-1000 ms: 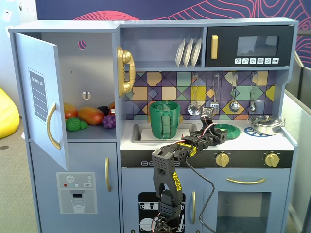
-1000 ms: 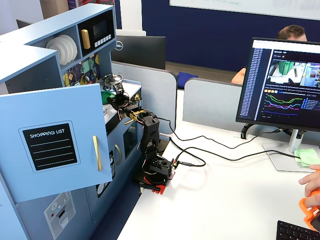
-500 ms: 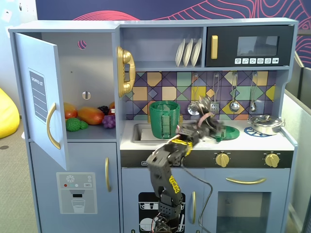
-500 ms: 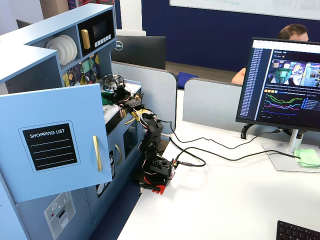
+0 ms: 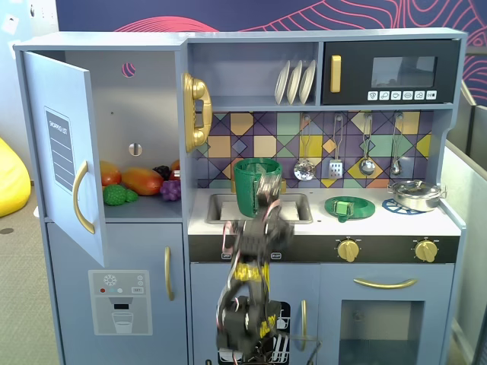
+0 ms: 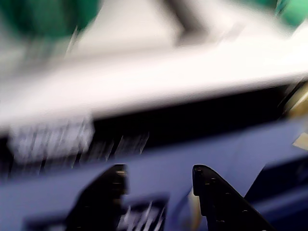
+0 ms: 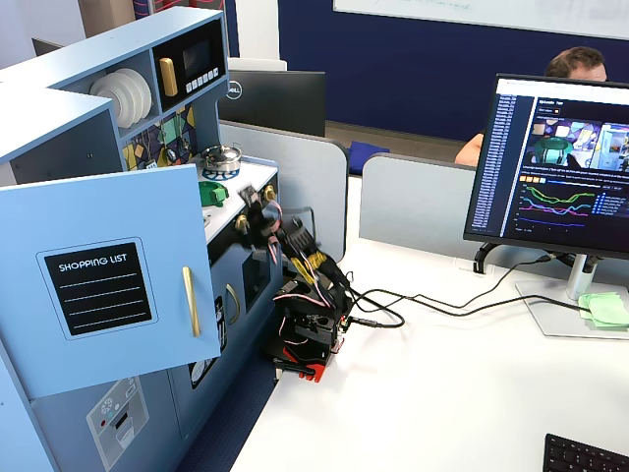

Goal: Take off the lid from the green recipient and place it on the counter

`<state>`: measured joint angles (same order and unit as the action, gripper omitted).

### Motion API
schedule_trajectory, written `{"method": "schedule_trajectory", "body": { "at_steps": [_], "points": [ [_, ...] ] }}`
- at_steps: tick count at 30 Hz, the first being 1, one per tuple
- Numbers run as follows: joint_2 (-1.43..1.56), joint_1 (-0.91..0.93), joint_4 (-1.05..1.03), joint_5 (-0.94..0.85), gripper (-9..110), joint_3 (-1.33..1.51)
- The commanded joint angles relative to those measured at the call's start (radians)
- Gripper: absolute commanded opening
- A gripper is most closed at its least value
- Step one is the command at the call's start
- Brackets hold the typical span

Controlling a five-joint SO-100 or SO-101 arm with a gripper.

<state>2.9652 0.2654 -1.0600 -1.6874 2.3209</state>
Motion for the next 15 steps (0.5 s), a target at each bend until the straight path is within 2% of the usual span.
{"method": "schedule_trajectory", "body": {
  "at_steps": [1, 7, 9, 15],
  "points": [
    [0.083, -0.118, -0.029, -0.012, 0, 0.216],
    [0.081, -0.239, 0.268, 0.08, 0, 0.598],
    [0.081, -0.281, 0.31, 0.115, 0, 0.673],
    [0.038, -0.35, 0.087, 0.164, 0, 0.675]
  ]
}}
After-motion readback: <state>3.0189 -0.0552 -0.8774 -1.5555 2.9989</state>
